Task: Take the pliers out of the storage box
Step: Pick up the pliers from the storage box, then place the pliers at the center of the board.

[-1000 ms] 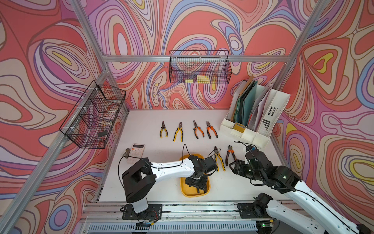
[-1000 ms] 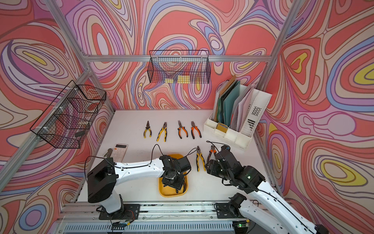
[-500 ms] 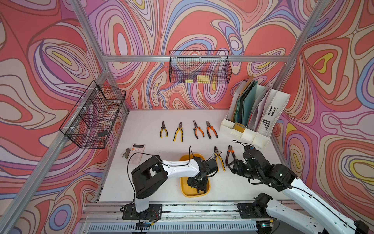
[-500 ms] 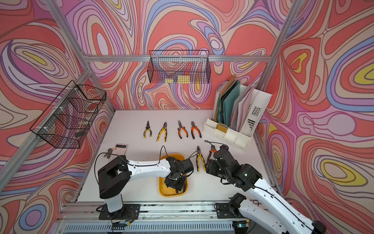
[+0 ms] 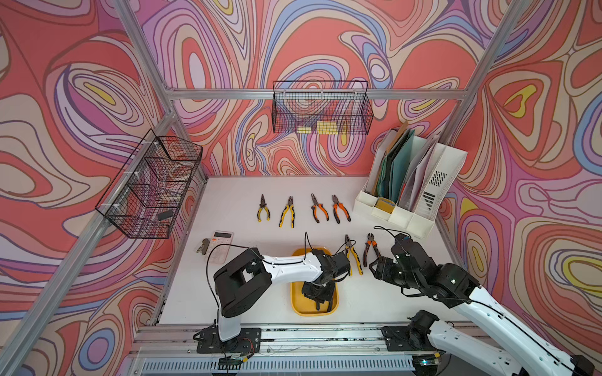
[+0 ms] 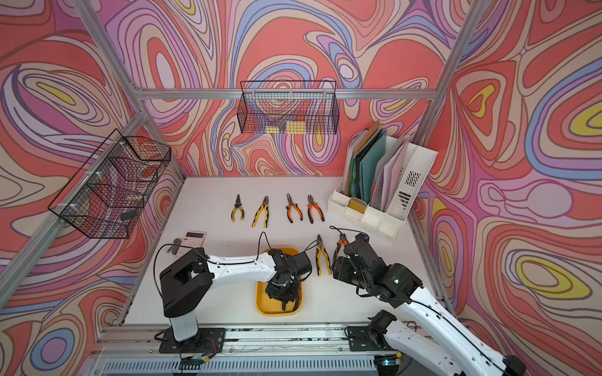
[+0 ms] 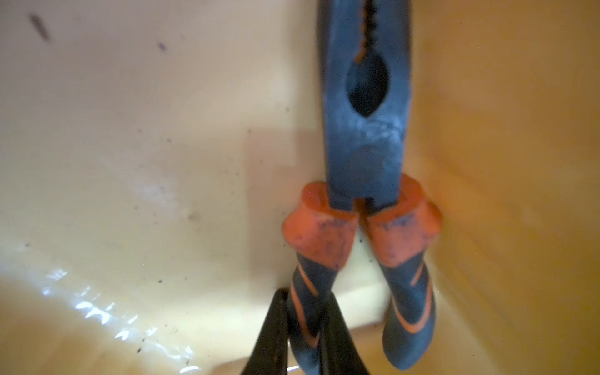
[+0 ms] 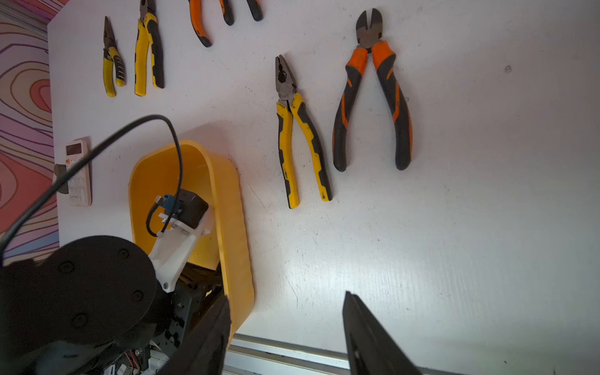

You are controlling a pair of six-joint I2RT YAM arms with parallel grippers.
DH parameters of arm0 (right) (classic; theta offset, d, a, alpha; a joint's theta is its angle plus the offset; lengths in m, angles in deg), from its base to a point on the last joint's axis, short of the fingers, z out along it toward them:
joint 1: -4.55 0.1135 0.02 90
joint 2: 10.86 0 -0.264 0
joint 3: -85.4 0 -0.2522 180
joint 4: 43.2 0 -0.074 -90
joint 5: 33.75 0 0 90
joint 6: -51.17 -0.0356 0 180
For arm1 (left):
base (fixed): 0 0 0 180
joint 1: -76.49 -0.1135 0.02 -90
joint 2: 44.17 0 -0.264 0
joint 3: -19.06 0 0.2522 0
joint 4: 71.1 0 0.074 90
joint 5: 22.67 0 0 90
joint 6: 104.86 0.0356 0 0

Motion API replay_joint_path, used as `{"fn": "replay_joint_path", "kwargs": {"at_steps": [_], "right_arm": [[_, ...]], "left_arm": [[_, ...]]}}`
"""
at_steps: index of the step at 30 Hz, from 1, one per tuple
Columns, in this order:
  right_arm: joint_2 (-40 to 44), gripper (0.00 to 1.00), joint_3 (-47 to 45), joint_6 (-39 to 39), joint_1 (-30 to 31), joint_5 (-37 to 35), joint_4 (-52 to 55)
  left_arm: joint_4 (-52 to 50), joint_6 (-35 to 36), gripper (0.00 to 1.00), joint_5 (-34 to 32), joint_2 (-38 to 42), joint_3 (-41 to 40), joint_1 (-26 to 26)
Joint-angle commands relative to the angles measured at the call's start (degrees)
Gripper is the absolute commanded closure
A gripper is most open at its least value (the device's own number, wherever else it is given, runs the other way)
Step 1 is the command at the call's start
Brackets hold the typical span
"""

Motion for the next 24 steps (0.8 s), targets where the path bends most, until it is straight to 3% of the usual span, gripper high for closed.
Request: {"fn": "replay_joint_path", "kwargs": {"at_steps": [1,7,15,17,24], "right_arm": [[0.55,0.41,0.92,0.1,0.32,-1.06,0.4],[0.84,0.41,1.25,0.32,0.32,-1.49,0.93],[0.92,0.4,1.05,0.3,0.32,-1.38,0.68],[0.93,0.41,1.06,0.28,0.32,-1.4,0.52],[0.74,0.41,1.32,0.53,0.32,-1.17,0.33]], "left_arm": [[1.57,-1.27,1.0,-4.3,2.72,-1.58,-0.14],[-2.53,-2.99,1.0,-9.64,12.41,-0.05,-0.15],[-17.6,-0.95,1.0,-17.91,21.93,10.18,-1.57],[-20.38,0.74,1.0,-18.37,24.11,10.75,-4.23],[-23.7,11.2,1.0,-16.65,32.31,5.5,-21.1]]}}
